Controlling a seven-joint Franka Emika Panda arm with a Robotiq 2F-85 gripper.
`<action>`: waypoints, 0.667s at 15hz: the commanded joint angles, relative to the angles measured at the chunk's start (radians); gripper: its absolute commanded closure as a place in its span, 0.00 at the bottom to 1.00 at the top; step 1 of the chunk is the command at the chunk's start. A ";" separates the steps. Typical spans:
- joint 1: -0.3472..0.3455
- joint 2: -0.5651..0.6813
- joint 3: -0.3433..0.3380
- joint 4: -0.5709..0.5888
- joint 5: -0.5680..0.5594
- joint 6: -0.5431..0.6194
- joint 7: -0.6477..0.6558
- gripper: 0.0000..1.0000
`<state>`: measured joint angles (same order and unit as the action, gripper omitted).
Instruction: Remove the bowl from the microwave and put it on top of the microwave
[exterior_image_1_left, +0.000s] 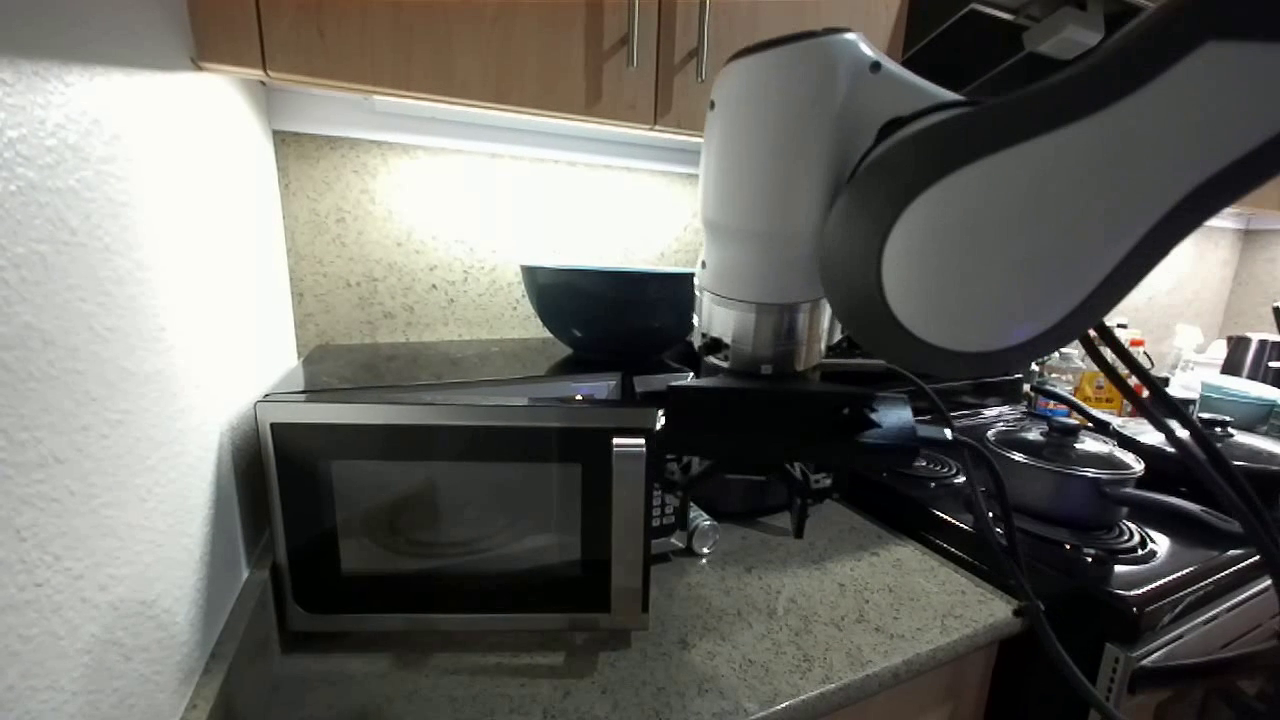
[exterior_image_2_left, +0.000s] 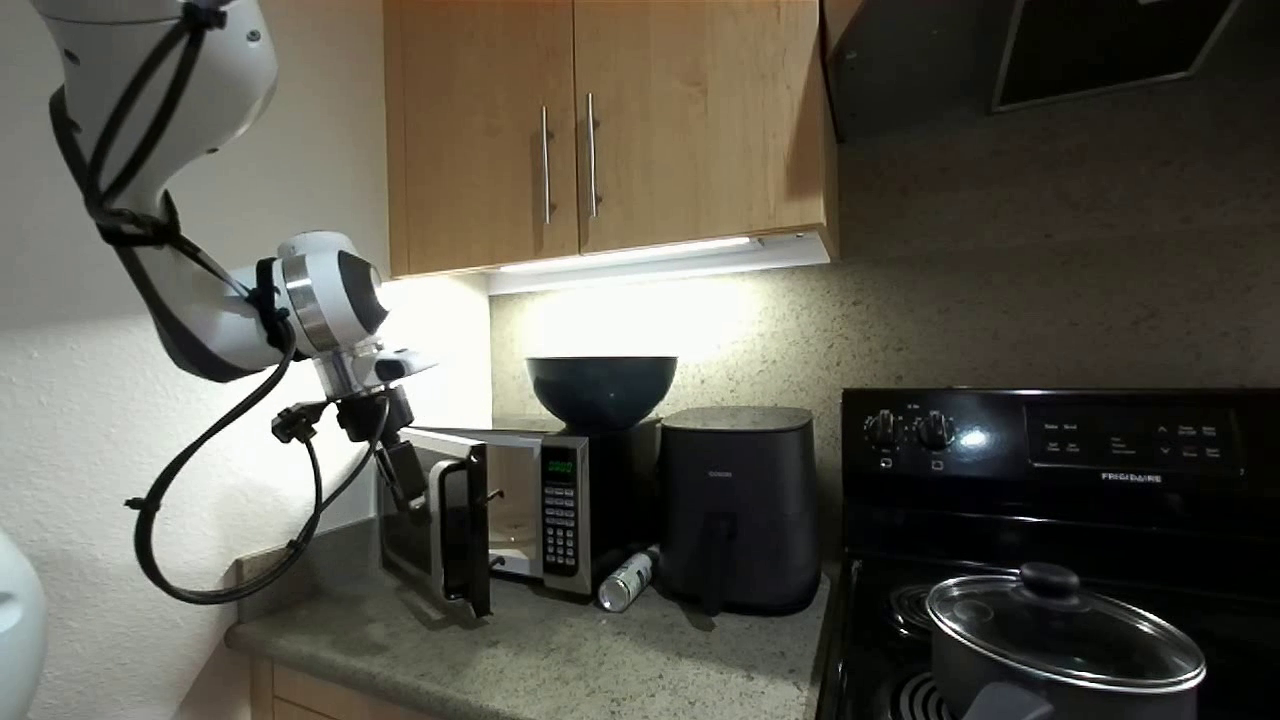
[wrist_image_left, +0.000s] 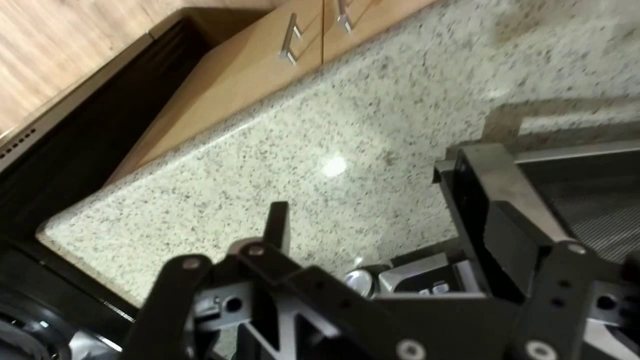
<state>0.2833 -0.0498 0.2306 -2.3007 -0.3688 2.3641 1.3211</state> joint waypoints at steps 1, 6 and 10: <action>0.010 0.030 0.039 0.045 0.135 0.015 -0.137 0.00; -0.002 0.066 0.046 0.036 0.068 0.343 -0.109 0.00; -0.001 0.080 0.029 0.042 0.004 0.411 -0.078 0.00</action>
<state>0.2823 0.0309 0.2592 -2.2583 -0.3643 2.7748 1.2431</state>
